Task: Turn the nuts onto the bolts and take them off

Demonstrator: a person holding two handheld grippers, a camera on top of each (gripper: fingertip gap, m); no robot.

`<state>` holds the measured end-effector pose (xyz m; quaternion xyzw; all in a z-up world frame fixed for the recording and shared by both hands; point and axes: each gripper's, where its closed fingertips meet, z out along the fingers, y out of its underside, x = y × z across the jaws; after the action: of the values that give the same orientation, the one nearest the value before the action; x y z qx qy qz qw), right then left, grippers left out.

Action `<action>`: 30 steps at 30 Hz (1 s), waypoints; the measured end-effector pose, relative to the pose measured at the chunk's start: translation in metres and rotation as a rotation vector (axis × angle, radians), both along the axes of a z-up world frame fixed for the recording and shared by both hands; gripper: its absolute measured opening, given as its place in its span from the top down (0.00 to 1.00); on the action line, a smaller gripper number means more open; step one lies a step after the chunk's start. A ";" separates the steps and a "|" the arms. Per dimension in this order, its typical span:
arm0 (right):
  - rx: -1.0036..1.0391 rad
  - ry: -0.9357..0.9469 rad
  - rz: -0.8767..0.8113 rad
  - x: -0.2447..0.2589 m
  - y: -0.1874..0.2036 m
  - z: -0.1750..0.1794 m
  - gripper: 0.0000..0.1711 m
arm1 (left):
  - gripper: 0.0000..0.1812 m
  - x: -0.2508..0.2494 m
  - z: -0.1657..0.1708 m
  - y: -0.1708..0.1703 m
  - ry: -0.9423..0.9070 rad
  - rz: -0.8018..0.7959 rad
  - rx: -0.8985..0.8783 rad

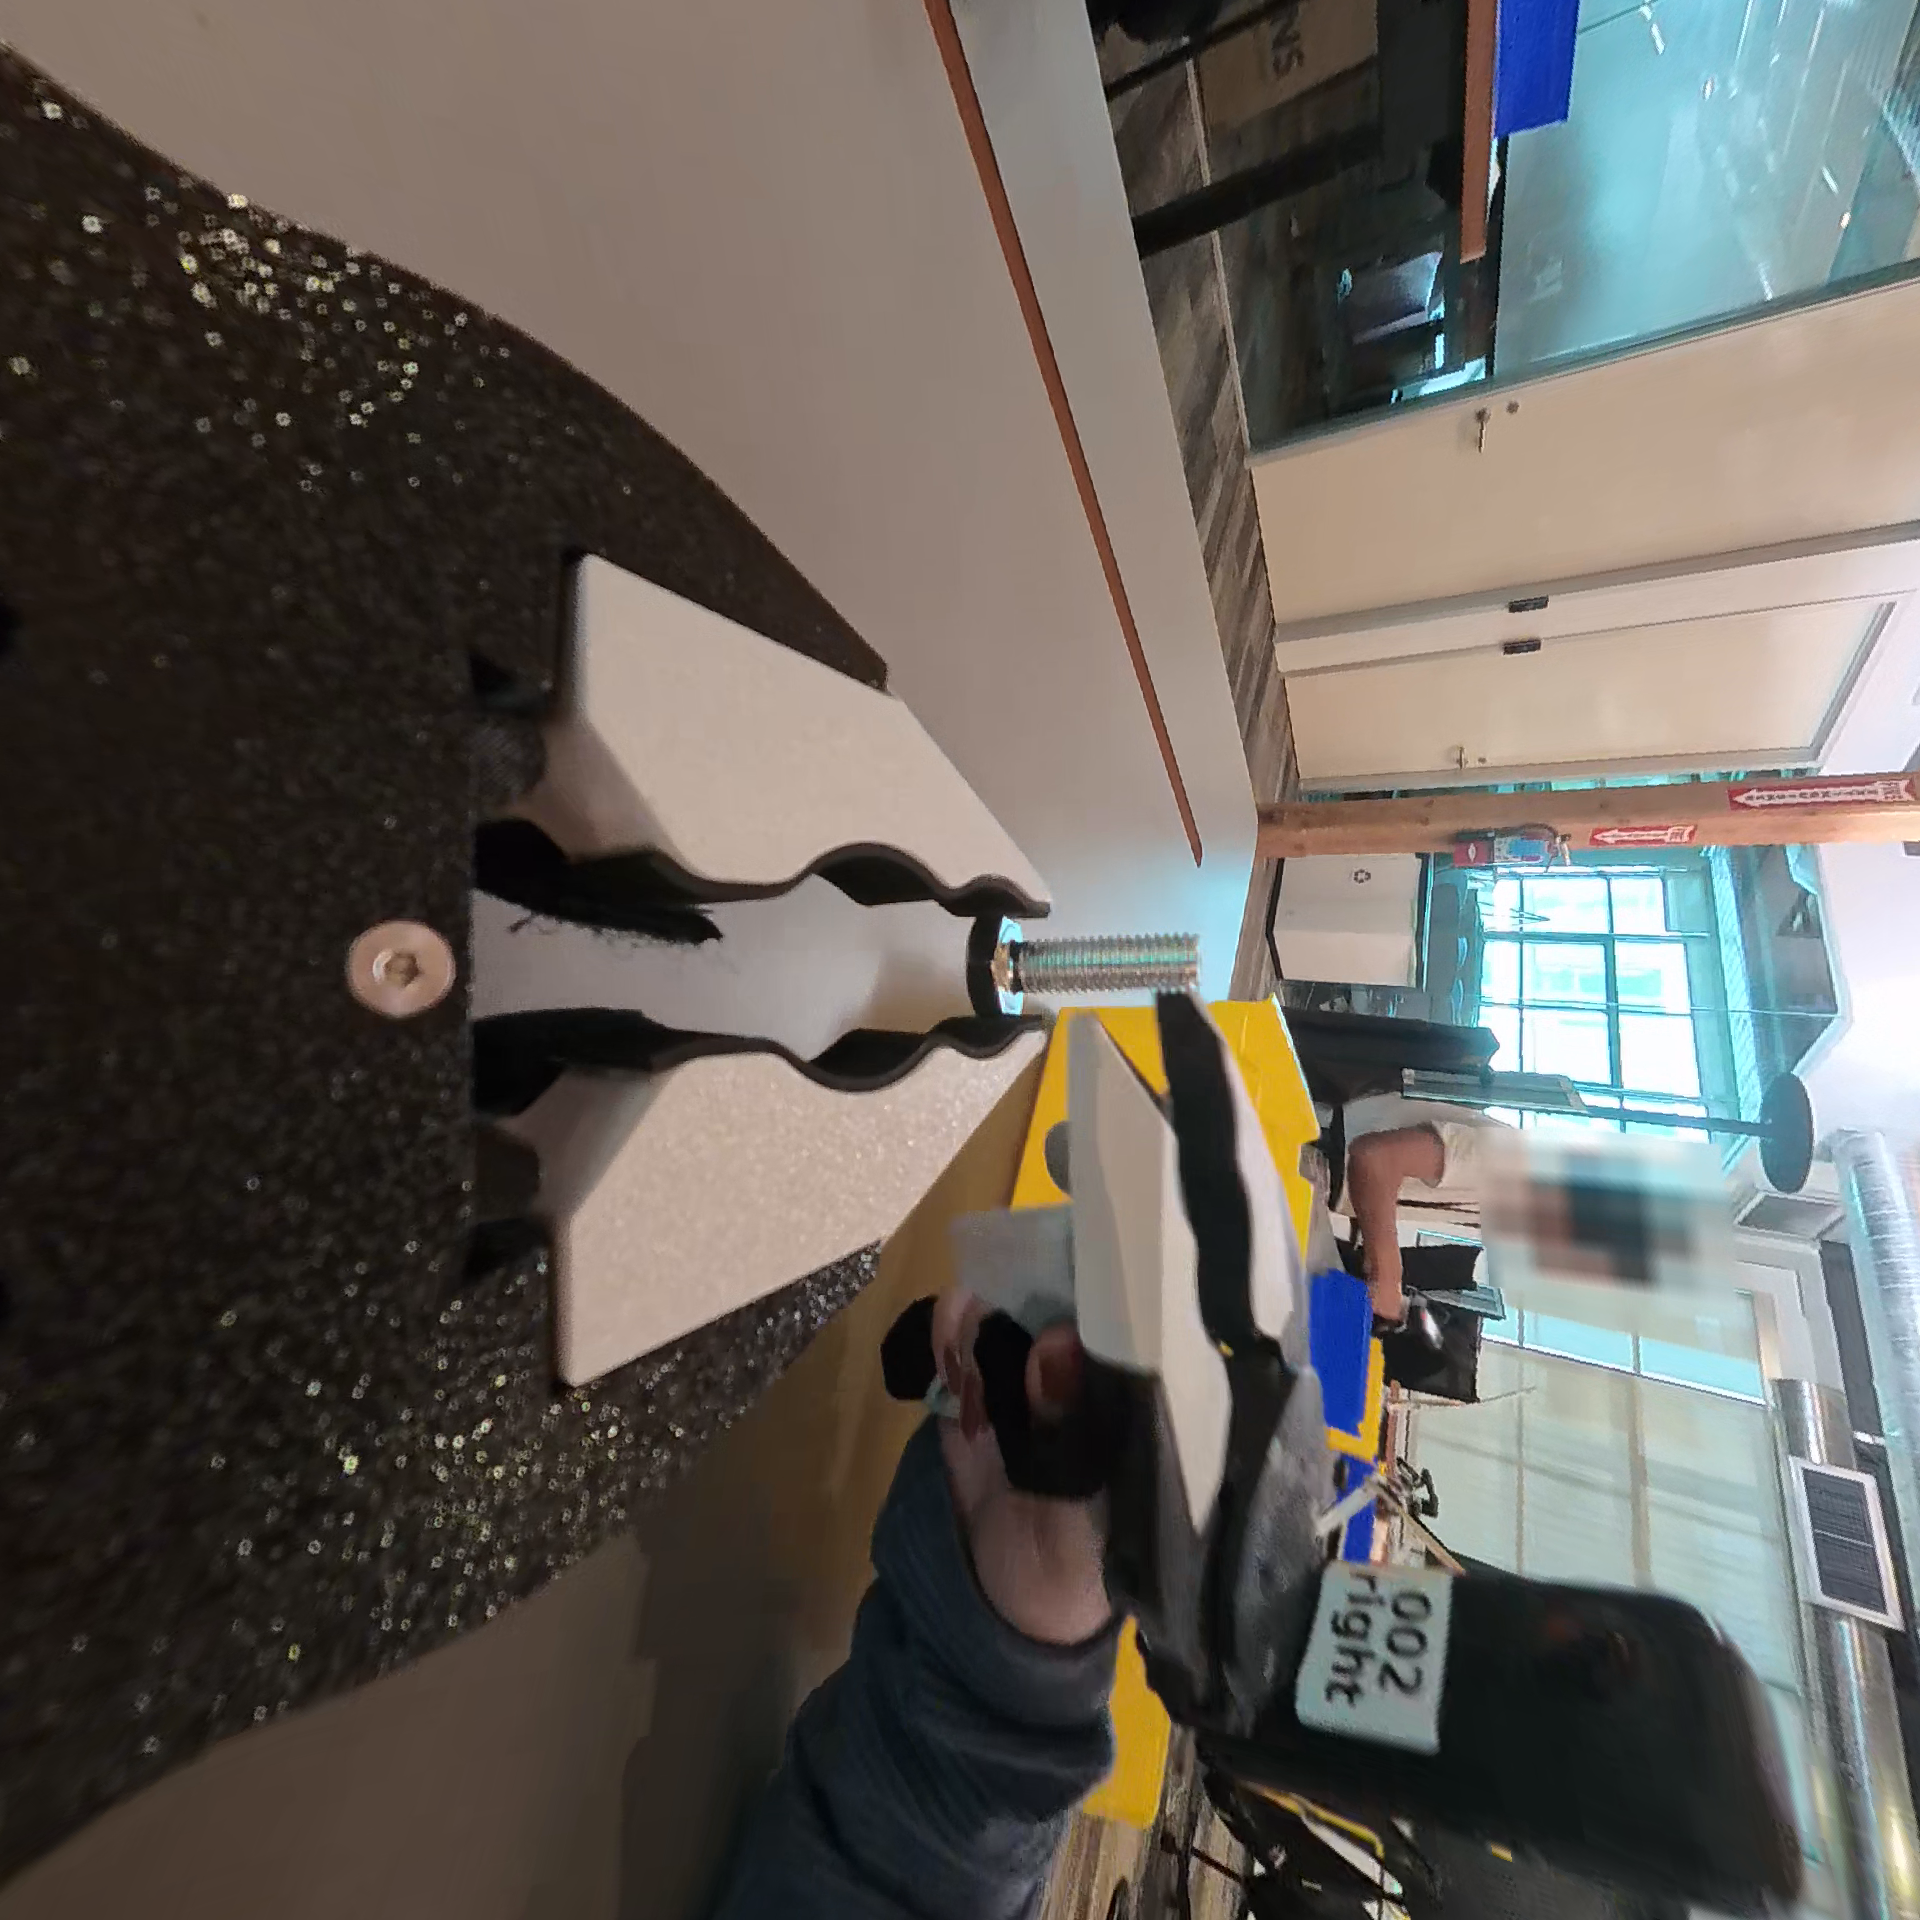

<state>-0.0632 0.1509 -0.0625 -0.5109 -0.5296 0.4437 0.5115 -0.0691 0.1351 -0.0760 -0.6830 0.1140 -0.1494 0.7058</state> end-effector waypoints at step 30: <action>0.488 0.132 -0.294 0.000 0.024 -0.007 0.96 | 0.91 -0.003 0.012 -0.008 -0.030 -0.002 0.085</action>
<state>-0.0630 0.1751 -0.0692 -0.4139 -0.5064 0.2565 0.7117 -0.0719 0.1274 -0.0645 -0.6498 0.1101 -0.1554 0.7358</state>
